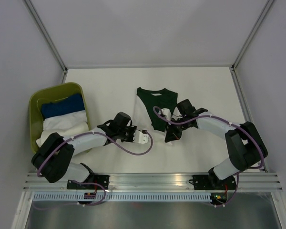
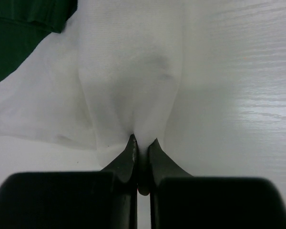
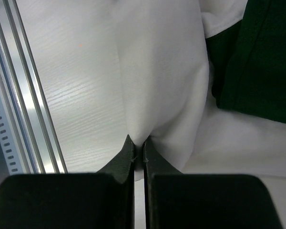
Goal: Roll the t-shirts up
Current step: Roll the tshirt
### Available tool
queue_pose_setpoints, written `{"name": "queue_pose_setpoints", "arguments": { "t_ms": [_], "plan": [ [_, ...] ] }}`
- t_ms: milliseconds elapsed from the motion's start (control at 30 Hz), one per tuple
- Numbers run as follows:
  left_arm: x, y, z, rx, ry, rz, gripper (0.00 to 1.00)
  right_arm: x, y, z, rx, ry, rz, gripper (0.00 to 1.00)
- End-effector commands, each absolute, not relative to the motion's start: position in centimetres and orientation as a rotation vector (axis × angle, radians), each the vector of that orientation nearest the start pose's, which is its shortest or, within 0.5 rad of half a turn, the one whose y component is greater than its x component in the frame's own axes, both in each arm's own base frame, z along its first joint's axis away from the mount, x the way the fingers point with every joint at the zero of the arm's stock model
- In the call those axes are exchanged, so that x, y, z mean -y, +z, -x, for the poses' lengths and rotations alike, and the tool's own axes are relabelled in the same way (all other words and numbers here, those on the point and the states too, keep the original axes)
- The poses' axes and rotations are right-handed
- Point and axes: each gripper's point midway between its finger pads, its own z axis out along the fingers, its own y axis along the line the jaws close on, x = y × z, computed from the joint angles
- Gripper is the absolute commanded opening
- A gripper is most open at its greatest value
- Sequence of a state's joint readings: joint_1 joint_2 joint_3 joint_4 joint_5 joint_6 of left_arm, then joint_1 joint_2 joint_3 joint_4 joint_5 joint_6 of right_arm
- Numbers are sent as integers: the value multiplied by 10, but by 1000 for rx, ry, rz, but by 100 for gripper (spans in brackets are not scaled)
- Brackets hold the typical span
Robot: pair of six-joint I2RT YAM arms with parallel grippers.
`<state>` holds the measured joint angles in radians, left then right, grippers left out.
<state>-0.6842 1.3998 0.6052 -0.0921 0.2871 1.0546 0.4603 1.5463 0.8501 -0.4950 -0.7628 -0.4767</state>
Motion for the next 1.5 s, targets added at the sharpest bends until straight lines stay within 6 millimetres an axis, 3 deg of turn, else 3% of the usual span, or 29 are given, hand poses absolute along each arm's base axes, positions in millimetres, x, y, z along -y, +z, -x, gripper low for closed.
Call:
{"name": "queue_pose_setpoints", "arguments": {
  "t_ms": [0,33,67,100,167,200,300,333,400,500,667,800,900,967,1000,1033,1200,1300,1467],
  "plan": [
    [225,55,-239,-1568,-379,-1884,2,-221,70,-208,-2196,1023,1370,1],
    [212,53,-214,-1661,-511,-1928,2,-218,73,-204,-2207,1020,1370,1],
    [215,65,-203,-1633,-698,-1907,2,-217,74,-202,-2213,1018,1367,1],
    [208,77,-183,-1716,-858,-1919,2,-217,76,-197,-2196,1041,1374,1],
    [207,93,-174,-1742,-1074,-1859,2,-217,78,-194,-2180,1056,1384,0],
    [210,103,-180,-1746,-1103,-1848,2,-217,78,-195,-2188,1058,1377,1],
    [208,92,-196,-1919,-1179,-1767,2,-212,73,-213,-2249,1036,1296,5],
    [208,88,-203,-1947,-1182,-1748,2,-209,72,-227,-2245,1015,1244,15],
    [210,80,-222,-2009,-1183,-1691,4,-208,66,-244,-2297,1014,1150,26],
    [210,72,-235,-2044,-1169,-1679,9,-205,63,-257,-2341,990,1091,36],
    [206,64,-238,-2069,-1136,-1696,19,-212,75,-248,-2286,1058,1004,43],
    [206,62,-239,-2051,-1129,-1712,25,-215,64,-235,-2324,1124,844,45],
    [207,64,-245,-2044,-1113,-1716,33,-219,55,-242,-2344,1126,742,41],
    [207,66,-250,-2038,-1088,-1723,38,-219,52,-243,-2387,1137,660,23],
    [207,66,-251,-2039,-1081,-1724,40,-218,50,-243,-2404,1124,637,8],
    [207,68,-253,-2033,-1074,-1722,43,-216,49,-244,-2417,1115,613,2],
    [208,73,-255,-2050,-1104,-1667,42,-210,36,-232,-2562,1151,431,0],
    [209,68,-256,-2093,-1115,-1640,30,-203,30,-232,-2602,1110,352,0],
    [207,51,-288,-2213,-967,-1512,17,-171,20,-249,-2617,915,213,1]
  ]
}}
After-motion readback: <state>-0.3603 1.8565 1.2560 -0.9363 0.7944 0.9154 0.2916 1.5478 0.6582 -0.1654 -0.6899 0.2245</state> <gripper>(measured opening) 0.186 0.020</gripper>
